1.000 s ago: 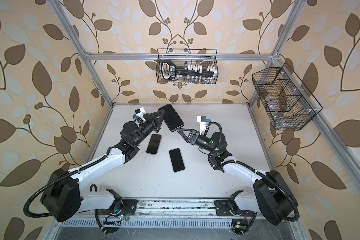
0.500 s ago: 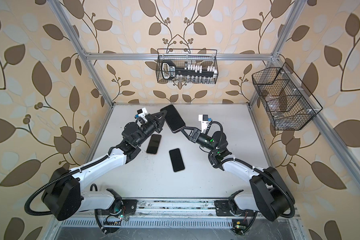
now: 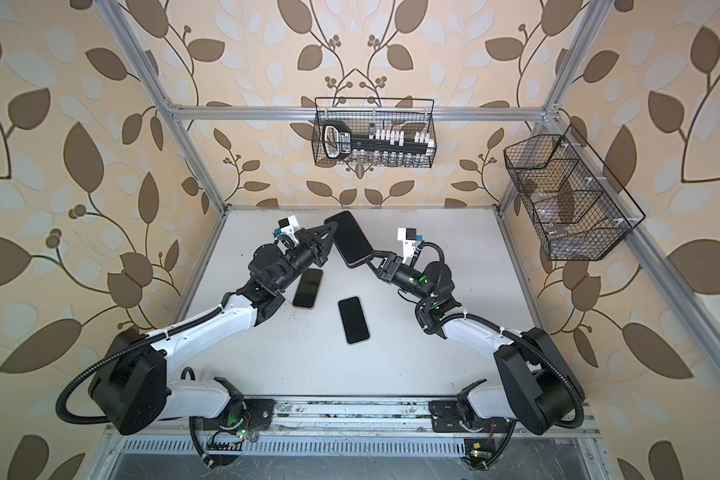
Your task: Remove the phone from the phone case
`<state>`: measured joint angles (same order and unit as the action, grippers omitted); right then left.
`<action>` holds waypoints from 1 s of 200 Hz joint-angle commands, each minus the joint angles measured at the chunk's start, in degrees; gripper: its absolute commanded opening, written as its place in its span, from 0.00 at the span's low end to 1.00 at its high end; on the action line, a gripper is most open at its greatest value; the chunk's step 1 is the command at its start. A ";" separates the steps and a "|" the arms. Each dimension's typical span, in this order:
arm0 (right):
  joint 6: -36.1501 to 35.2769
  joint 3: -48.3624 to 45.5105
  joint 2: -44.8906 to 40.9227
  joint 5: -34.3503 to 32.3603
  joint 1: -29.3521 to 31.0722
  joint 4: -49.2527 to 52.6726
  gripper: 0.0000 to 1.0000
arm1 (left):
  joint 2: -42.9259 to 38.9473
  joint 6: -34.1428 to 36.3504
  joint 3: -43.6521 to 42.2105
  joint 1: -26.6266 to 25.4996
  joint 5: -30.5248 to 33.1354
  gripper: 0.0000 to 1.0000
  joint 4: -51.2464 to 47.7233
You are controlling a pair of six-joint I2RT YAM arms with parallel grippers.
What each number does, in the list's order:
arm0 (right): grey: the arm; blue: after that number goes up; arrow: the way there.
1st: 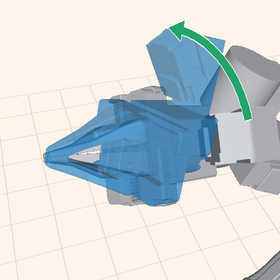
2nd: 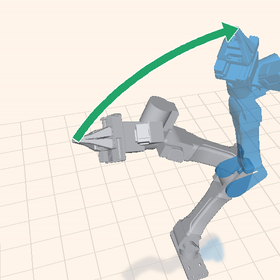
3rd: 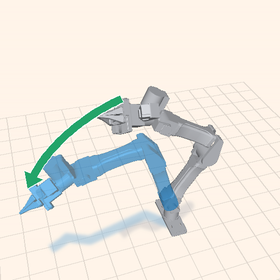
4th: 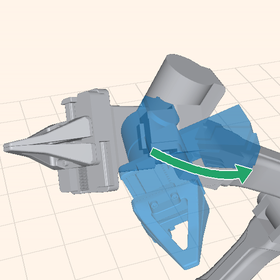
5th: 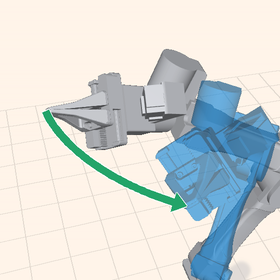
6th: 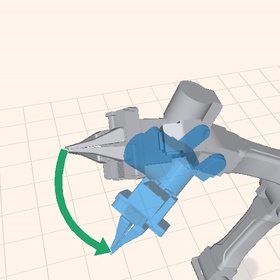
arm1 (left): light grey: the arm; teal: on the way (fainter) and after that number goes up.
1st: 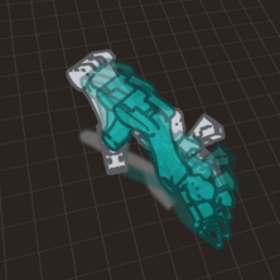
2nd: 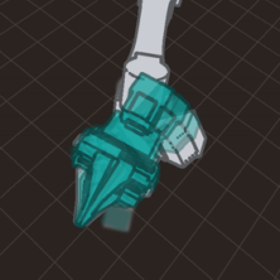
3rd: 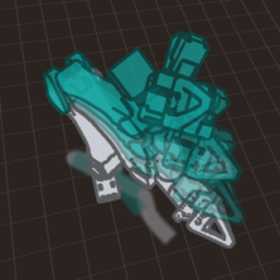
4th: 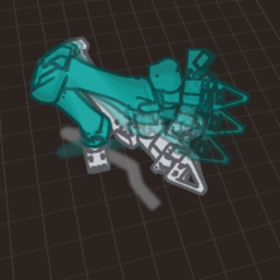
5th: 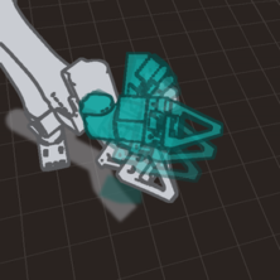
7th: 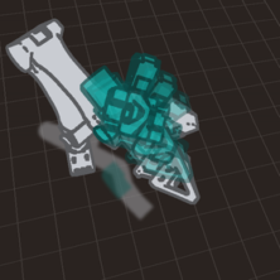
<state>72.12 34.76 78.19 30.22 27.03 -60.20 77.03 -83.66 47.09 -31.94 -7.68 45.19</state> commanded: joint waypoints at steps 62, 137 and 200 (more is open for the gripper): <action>6.21 0.49 -2.01 -2.85 0.58 -5.92 0.29 | 3.63 4.68 5.03 -0.87 -1.73 0.00 2.62; 10.02 -1.79 -4.88 -6.52 -0.21 -7.21 0.03 | 4.97 5.75 5.35 -0.78 -1.45 0.13 1.12; 12.25 -2.77 -4.94 -9.63 -0.40 -8.09 0.00 | 4.97 6.73 6.43 -0.83 -1.82 0.53 -1.42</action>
<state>82.13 32.23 74.52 22.90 26.87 -62.17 82.30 -79.05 50.65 -32.34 -8.78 43.16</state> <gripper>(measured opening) 0.071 0.480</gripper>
